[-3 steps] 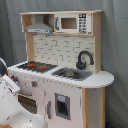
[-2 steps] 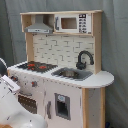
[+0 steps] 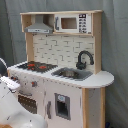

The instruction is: Play with the kitchen

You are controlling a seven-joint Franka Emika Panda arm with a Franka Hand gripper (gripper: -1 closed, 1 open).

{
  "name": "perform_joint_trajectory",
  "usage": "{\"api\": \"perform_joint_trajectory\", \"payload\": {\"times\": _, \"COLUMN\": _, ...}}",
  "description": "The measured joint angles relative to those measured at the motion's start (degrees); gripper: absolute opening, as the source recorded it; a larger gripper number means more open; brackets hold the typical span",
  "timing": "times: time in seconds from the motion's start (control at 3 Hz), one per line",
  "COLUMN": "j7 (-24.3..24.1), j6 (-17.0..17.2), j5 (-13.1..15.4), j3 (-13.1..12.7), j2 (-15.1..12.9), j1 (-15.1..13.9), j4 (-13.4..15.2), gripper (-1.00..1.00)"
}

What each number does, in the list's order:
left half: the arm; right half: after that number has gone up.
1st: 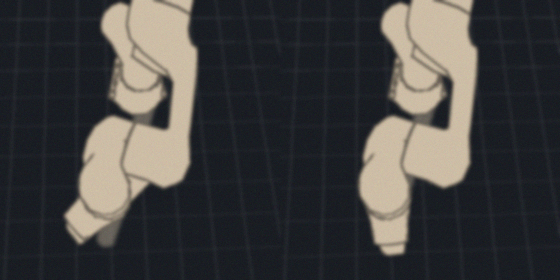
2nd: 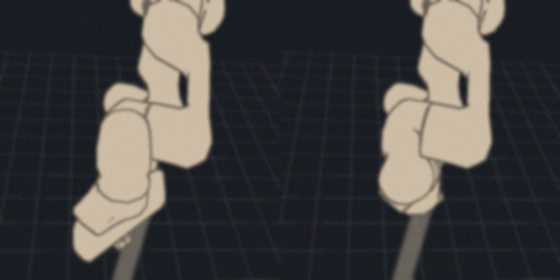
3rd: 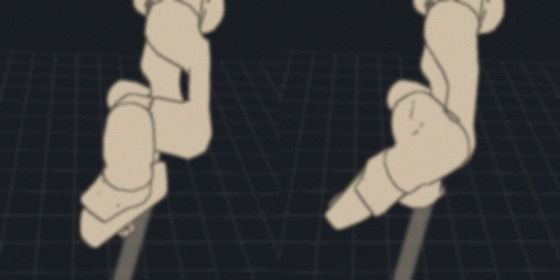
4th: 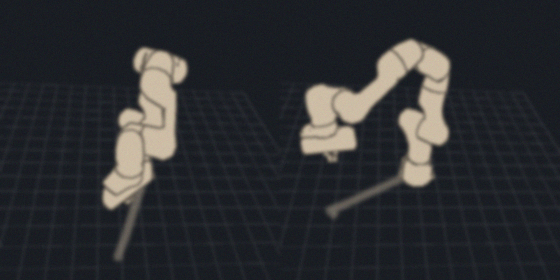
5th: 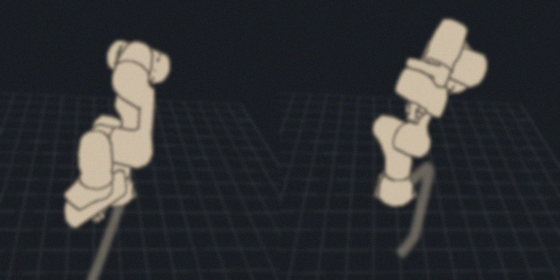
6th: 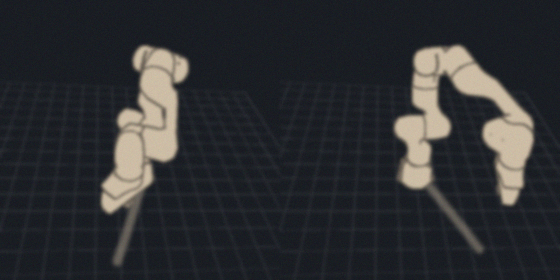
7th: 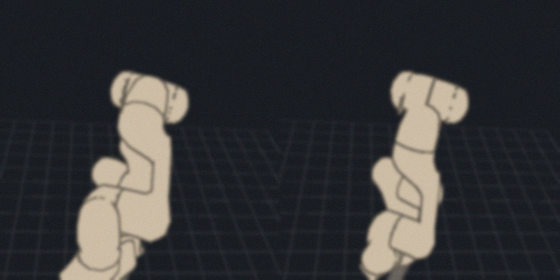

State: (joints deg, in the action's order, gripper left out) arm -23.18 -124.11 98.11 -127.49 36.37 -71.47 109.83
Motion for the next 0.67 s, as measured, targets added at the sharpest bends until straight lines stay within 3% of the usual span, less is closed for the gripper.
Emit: {"api": "perform_joint_trajectory", "payload": {"times": 0.67, "j7": 12.1, "j6": 0.0, "j5": 0.2, "j3": 0.0, "j2": 0.0, "j1": 0.0, "j4": 0.0, "gripper": -1.0}}
